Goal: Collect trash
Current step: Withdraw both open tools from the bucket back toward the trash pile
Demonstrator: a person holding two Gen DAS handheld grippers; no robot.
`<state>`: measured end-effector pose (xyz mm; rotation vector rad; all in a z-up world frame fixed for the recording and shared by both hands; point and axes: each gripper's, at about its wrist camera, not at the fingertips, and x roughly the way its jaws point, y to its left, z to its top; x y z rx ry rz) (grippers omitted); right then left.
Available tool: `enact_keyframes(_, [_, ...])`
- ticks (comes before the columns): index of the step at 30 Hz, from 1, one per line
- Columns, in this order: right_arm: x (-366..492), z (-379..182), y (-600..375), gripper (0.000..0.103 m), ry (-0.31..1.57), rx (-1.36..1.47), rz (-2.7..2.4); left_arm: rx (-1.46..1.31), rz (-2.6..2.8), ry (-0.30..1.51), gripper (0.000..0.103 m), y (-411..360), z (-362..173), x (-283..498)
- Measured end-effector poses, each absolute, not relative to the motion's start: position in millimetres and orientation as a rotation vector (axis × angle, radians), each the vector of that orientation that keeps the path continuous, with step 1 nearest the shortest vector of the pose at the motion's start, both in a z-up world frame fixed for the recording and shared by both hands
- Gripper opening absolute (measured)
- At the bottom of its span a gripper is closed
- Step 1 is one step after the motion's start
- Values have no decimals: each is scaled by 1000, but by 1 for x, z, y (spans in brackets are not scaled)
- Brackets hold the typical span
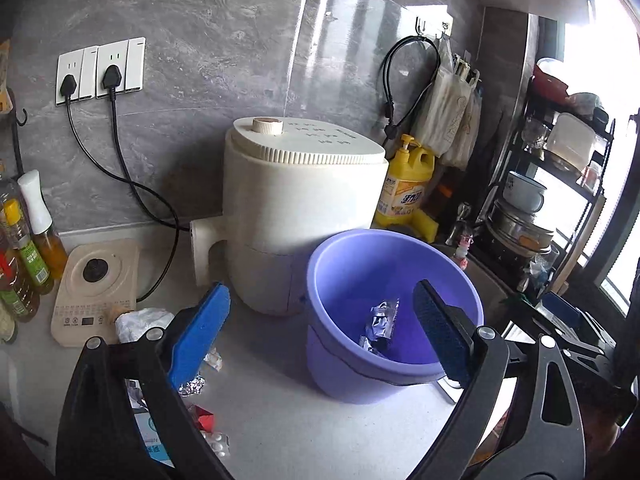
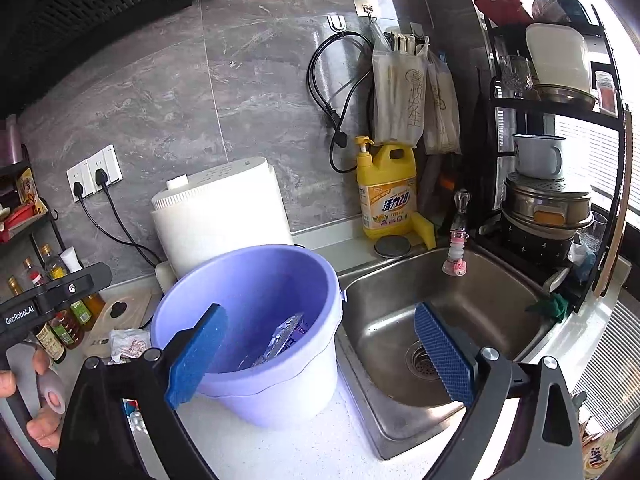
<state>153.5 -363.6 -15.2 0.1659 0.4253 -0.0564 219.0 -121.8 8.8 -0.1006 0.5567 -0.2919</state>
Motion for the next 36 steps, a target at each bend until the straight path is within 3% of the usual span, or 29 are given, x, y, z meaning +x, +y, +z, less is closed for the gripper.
enact_keyframes(22, [88, -36, -266, 95, 431, 26, 109, -189, -2, 611, 97, -21, -21, 91])
enact_keyframes(36, [75, -64, -228, 95, 592, 9, 242, -247, 73, 711, 97, 17, -68, 58])
